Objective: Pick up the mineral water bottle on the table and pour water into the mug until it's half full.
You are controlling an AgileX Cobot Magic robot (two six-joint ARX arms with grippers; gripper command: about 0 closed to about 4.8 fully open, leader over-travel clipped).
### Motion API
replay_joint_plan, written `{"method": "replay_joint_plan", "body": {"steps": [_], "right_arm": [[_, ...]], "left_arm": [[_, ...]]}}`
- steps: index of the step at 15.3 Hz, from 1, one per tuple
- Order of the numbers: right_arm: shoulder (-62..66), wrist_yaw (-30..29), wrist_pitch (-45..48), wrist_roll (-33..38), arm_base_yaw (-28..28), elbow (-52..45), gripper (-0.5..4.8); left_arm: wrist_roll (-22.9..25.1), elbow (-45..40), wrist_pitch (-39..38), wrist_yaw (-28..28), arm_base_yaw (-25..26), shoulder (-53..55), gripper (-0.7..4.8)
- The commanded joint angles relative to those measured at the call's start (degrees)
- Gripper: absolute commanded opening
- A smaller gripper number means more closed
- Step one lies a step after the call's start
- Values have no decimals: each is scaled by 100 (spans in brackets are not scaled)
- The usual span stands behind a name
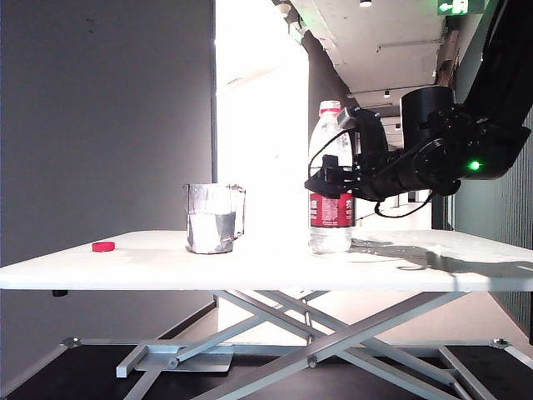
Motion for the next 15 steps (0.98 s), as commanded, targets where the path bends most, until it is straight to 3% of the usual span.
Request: {"method": "replay_joint_plan", "body": {"steps": [1, 3, 11, 15], "right_arm": [[-22, -76, 52, 22, 2, 7, 479], [-26, -584, 50, 48, -31, 7, 479], [-251, -1617, -527, 33, -435, -9, 479], [-514, -2686, -804, 4, -734, -22, 479]], "left_arm": [[2, 4, -26, 131, -4, 2, -5], [2, 4, -26, 149, -4, 4, -5], [2, 4, -26, 149, -4, 2, -5], [2, 4, -26, 149, -7, 2, -5]]}}
